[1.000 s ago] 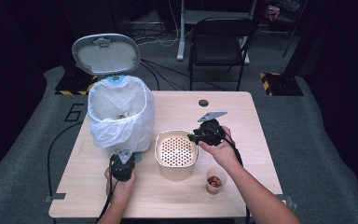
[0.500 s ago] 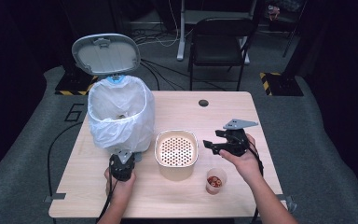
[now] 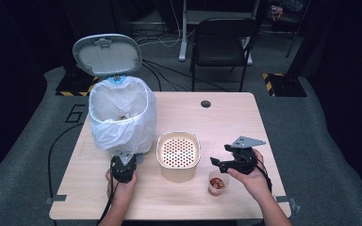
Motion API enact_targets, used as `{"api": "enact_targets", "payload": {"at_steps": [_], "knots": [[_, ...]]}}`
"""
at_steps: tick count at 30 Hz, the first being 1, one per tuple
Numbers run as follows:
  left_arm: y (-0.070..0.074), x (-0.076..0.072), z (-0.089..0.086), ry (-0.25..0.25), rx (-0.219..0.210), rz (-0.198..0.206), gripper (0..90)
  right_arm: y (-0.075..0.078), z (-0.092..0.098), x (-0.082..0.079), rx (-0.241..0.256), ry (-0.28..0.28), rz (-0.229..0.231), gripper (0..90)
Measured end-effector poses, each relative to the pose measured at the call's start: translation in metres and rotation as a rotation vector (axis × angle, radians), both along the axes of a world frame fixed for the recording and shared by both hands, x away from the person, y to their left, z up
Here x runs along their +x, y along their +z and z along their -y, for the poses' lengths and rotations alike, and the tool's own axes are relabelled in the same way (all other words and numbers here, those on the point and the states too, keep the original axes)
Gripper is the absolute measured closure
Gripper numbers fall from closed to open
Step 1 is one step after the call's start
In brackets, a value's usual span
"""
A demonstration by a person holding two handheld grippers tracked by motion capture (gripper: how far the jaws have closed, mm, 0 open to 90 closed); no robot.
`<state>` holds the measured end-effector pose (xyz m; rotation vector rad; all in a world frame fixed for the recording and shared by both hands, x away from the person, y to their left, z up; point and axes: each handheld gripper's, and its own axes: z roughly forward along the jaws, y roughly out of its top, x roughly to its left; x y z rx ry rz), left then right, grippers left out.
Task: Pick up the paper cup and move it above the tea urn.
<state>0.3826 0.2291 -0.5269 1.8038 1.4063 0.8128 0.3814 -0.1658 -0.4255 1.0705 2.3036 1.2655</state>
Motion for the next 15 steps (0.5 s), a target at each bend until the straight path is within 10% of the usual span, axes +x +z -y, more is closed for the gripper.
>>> {"api": "enact_targets", "payload": {"at_steps": [15], "knots": [[0.0,0.0,0.0,0.0,0.0,0.001,89.0,-0.015,-0.004,-0.029,-0.001,0.086,-0.014,13.8]]}}
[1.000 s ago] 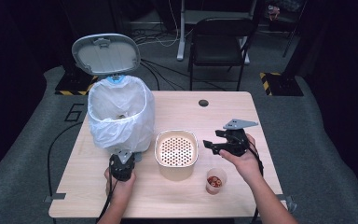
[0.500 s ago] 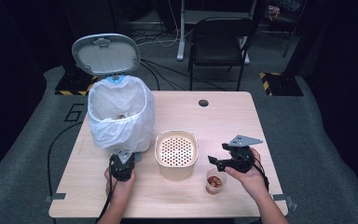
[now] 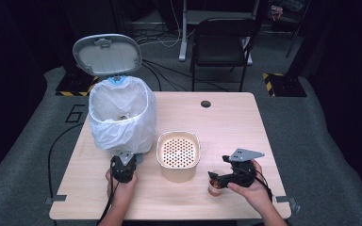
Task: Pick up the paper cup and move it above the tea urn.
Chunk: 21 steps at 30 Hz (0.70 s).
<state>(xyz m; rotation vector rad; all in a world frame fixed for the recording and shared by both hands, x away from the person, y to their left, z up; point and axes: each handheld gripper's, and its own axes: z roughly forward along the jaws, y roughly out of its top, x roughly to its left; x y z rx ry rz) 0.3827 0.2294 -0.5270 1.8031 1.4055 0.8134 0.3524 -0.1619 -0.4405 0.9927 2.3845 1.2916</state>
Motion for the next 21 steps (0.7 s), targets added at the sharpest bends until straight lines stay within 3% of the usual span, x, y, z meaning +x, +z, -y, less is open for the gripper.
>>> {"api": "enact_targets", "payload": {"at_steps": [4,12,21], "knots": [[0.0,0.0,0.0,0.0,0.0,0.0,89.0,-0.007,-0.003,-0.008,-0.021,0.052,0.009,13.9],[0.0,0.0,-0.001,-0.004,-0.003,-0.004,89.0,-0.025,-0.003,-0.013,-0.043,0.071,-0.03,14.8],[0.0,0.0,-0.001,-0.003,-0.011,-0.003,89.0,-0.037,-0.003,-0.018,-0.053,0.079,-0.004,19.2]]}}
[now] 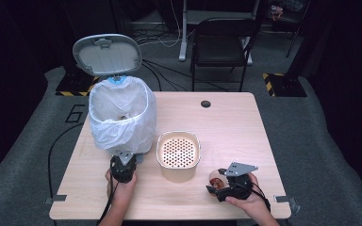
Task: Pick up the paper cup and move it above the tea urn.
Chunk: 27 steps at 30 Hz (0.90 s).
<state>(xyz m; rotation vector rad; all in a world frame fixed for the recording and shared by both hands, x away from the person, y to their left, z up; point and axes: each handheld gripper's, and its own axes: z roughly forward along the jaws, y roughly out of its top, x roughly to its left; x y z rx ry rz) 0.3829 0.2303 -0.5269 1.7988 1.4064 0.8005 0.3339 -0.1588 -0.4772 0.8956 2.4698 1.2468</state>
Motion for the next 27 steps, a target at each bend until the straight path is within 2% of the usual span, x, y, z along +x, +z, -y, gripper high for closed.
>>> {"api": "enact_targets", "payload": {"at_steps": [8,14,19,27], "knots": [[0.0,0.0001,-0.0002,0.0,-0.002,0.0,89.0,-0.0091,-0.0016,-0.0014,-0.063,0.012,0.024,26.3],[0.0,0.0001,-0.0003,0.0,-0.003,0.0,89.0,-0.0092,-0.001,-0.0012,-0.055,0.013,0.019,26.9],[-0.0001,0.0001,-0.0003,0.0,-0.005,0.0,89.0,-0.0057,-0.0017,-0.0006,-0.041,0.008,0.04,25.8],[0.0005,0.0002,-0.0012,-0.004,0.003,-0.002,88.9,-0.005,-0.0024,-0.0003,-0.061,0.01,0.064,27.3]]}}
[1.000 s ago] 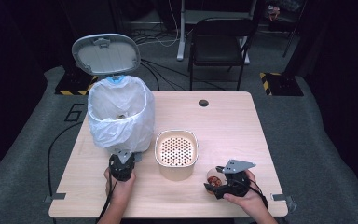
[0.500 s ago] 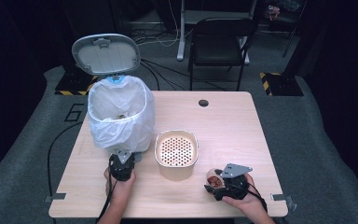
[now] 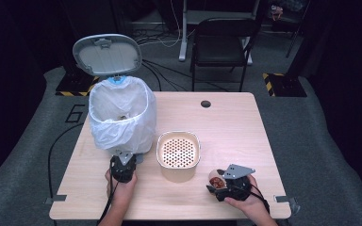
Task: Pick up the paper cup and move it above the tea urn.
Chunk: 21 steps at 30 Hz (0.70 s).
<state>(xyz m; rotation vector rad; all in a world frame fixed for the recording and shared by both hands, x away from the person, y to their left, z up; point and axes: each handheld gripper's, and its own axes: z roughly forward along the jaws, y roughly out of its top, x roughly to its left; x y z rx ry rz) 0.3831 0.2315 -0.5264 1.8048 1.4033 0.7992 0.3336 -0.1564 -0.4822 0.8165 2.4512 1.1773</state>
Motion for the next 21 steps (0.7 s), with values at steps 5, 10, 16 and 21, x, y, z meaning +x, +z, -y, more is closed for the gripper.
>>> {"api": "enact_targets", "payload": {"at_steps": [5,10,16,21], "knots": [[0.0,0.0,0.0,0.001,-0.006,0.002,89.0,0.0,0.0,0.0,0.001,0.0,0.001,28.7],[0.0,0.0,0.0,0.0,-0.004,0.002,88.9,0.003,-0.002,0.001,-0.006,0.014,-0.01,30.3],[0.0,0.0,0.0,0.001,-0.005,0.002,88.9,0.011,0.001,0.005,0.009,0.012,-0.013,30.9],[-0.001,0.0,0.001,0.011,-0.013,0.005,89.0,0.022,0.004,0.013,0.022,0.015,-0.011,31.3]]}}
